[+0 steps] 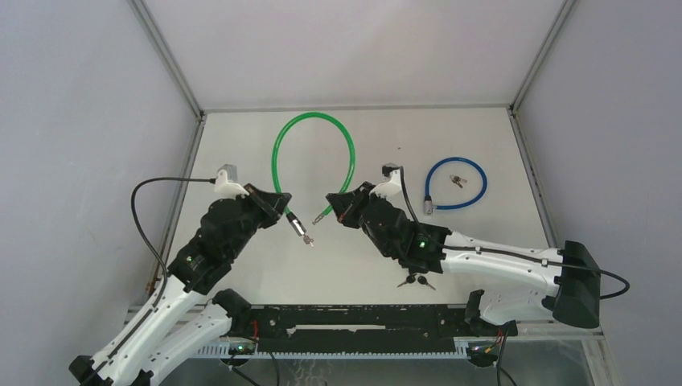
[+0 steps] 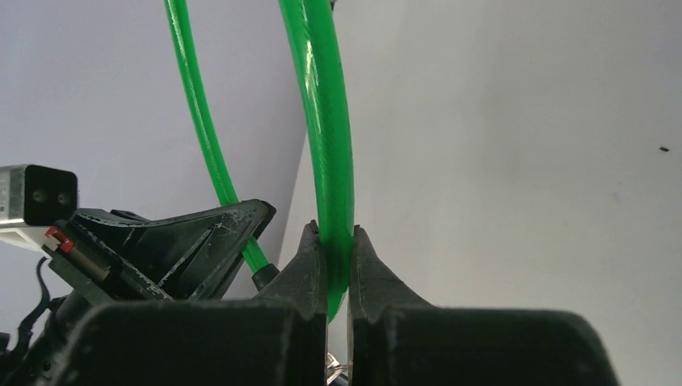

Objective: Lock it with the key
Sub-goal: Lock the lock.

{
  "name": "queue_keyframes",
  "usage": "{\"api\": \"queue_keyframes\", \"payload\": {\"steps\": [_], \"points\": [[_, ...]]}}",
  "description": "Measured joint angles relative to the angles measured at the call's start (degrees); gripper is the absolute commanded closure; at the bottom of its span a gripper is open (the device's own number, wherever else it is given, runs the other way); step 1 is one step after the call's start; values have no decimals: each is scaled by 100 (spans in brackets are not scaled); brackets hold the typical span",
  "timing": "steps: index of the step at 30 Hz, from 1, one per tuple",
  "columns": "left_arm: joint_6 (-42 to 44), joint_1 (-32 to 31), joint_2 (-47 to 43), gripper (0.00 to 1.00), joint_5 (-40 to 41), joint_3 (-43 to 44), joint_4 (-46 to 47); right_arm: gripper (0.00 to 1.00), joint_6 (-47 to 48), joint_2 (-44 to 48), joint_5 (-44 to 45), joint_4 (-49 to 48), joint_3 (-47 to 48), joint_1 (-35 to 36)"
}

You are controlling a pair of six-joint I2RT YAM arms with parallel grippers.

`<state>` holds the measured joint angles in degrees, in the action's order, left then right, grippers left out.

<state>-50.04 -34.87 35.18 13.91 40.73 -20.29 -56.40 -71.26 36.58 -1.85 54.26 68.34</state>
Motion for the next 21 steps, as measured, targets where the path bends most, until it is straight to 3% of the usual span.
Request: {"api": "queue_keyframes", "payload": {"steps": [7, 12, 21], "points": [[-9, -133, 133, 100, 96, 7, -146, 100, 232, -118, -20, 264, 216, 0], [-11, -175, 321, 100, 98, 81, -216, 100, 796, -149, -409, -103, 216, -2], [-59, -175, 341, 100, 125, 232, -450, 100, 2345, -181, -1211, -2461, -1145, 2]]}}
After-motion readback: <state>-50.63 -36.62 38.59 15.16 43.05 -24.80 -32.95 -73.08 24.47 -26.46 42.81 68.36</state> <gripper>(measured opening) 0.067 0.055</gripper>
